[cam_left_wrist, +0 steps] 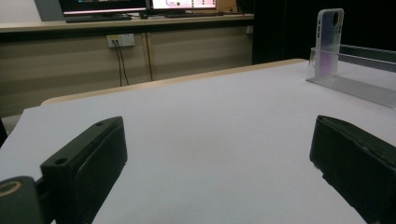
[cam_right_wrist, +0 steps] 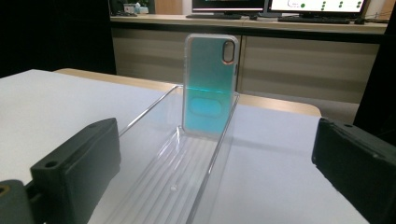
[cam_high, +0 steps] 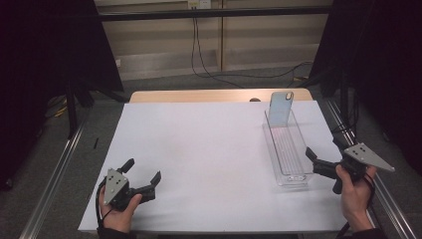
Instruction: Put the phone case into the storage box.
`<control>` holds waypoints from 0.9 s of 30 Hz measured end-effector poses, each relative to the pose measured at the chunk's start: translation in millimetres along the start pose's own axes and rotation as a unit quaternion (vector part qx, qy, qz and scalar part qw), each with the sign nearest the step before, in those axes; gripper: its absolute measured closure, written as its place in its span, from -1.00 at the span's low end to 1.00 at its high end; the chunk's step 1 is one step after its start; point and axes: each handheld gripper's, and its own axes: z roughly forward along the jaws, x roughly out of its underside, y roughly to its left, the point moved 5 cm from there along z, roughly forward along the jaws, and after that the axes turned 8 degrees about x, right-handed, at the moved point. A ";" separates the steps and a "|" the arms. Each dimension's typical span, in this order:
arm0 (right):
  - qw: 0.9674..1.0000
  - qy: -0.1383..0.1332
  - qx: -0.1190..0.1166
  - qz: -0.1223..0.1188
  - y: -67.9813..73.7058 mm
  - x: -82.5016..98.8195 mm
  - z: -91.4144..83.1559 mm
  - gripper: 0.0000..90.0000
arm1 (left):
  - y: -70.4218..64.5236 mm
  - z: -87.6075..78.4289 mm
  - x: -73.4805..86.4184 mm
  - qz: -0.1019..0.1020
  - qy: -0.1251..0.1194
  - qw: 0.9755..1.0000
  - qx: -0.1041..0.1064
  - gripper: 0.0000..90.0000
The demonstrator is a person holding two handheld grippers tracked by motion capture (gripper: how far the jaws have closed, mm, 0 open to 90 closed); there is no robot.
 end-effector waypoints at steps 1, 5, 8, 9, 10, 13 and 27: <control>1.000 0.002 -0.002 0.000 0.8 1.9 -1.7 -0.99 | 0.2 -0.7 0.0 0.000 0.000 1.000 -0.001 -0.91; 1.000 0.005 -0.002 -0.004 5.1 8.5 -9.6 -0.99 | 1.0 -5.0 0.5 -0.001 0.000 1.000 -0.005 -0.91; 1.000 0.006 0.001 -0.003 6.9 12.8 -16.1 -0.99 | 2.1 -7.1 1.0 -0.001 0.000 1.000 -0.009 -0.91; 1.000 0.007 0.003 -0.002 7.2 14.5 -18.2 -0.99 | 2.1 -7.4 1.2 -0.003 0.000 1.000 -0.008 -0.91; 1.000 0.007 0.005 -0.001 7.3 16.1 -20.6 -0.99 | 1.9 -7.6 1.3 -0.005 -0.001 1.000 -0.009 -0.91; 1.000 0.007 0.005 0.001 8.1 18.9 -27.1 -0.99 | 0.7 -8.7 1.8 -0.002 0.001 1.000 -0.008 -0.91; 1.000 0.007 0.017 0.008 12.1 31.9 -52.9 -1.00 | -3.1 -11.9 4.9 -0.001 0.009 1.000 -0.011 -0.91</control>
